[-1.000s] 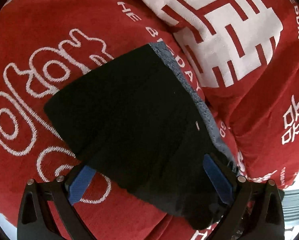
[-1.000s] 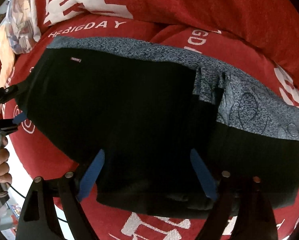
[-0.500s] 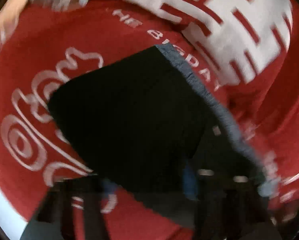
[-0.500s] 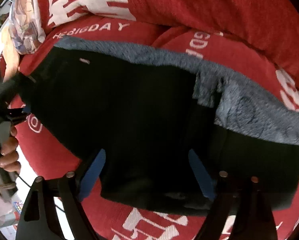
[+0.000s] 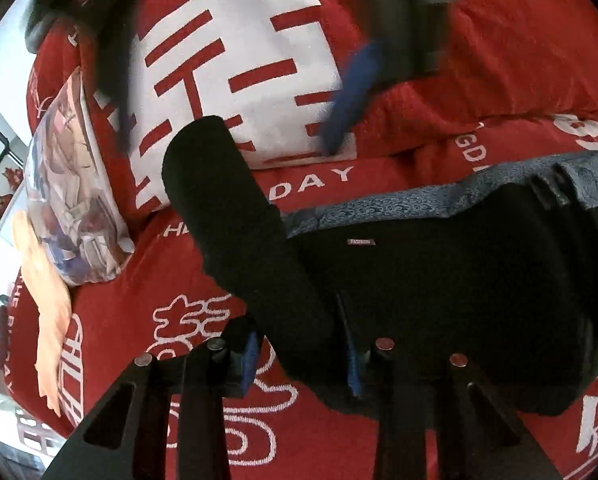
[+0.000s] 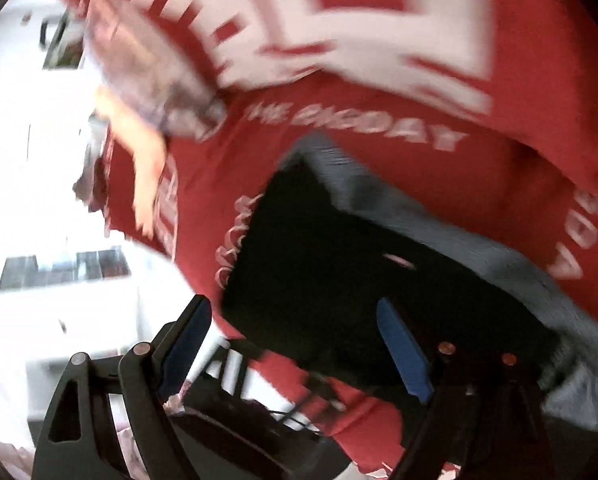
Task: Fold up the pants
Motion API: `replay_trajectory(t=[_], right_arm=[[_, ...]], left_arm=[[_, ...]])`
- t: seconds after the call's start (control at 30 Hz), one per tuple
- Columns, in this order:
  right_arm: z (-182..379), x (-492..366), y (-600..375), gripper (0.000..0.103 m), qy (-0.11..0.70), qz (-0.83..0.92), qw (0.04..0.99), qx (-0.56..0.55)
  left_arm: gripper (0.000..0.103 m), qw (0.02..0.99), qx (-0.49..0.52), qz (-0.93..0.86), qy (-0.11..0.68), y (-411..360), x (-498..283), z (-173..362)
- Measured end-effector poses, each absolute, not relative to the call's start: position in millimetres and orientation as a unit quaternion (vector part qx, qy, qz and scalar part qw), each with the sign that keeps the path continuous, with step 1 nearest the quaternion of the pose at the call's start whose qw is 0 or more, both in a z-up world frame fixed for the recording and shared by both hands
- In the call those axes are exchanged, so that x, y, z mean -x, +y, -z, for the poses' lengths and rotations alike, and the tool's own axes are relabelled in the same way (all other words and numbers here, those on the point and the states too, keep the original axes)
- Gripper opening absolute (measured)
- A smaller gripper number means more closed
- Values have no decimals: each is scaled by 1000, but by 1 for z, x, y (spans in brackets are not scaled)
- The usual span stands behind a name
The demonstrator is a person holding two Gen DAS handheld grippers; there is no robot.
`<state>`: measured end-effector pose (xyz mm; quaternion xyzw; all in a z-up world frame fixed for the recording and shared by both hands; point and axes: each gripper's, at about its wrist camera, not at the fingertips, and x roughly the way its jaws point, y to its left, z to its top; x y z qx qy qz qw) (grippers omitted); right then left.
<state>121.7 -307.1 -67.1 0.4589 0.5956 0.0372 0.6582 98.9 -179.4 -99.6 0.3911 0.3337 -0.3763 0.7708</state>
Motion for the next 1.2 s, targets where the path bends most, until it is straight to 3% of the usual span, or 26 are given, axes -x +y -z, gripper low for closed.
replay_trajectory(t=[0.17,0.2,0.23,0.27,0.3,0.83,1.0,1.2], right_arm=[[89,-173,-264,87,665,-62,640,-380],[98,-177,-261,73,675,-59,631,-378],[105,-176,-260,52,678,-54,627,-381],[111,-175,-262,22,677,-54,623,-388],[113,-171,-266,20,671,-48,623,-399],[13,35,-364,19,445,-11,724,-527],[6,142,-399,19,393,40,728,-560],[41,240,-422,19,370,96,703,-600]], left_arm=[[36,771,-385,379,338,-174,-99,99],[36,770,-385,379,339,-174,-99,99],[36,768,-384,379,345,-174,-100,99],[36,765,-380,381,353,-173,-100,99],[36,766,-376,385,352,-173,-98,96],[36,721,-329,515,327,-249,25,-8],[36,681,-349,555,326,-285,94,-5],[36,633,-394,575,338,-317,172,33]])
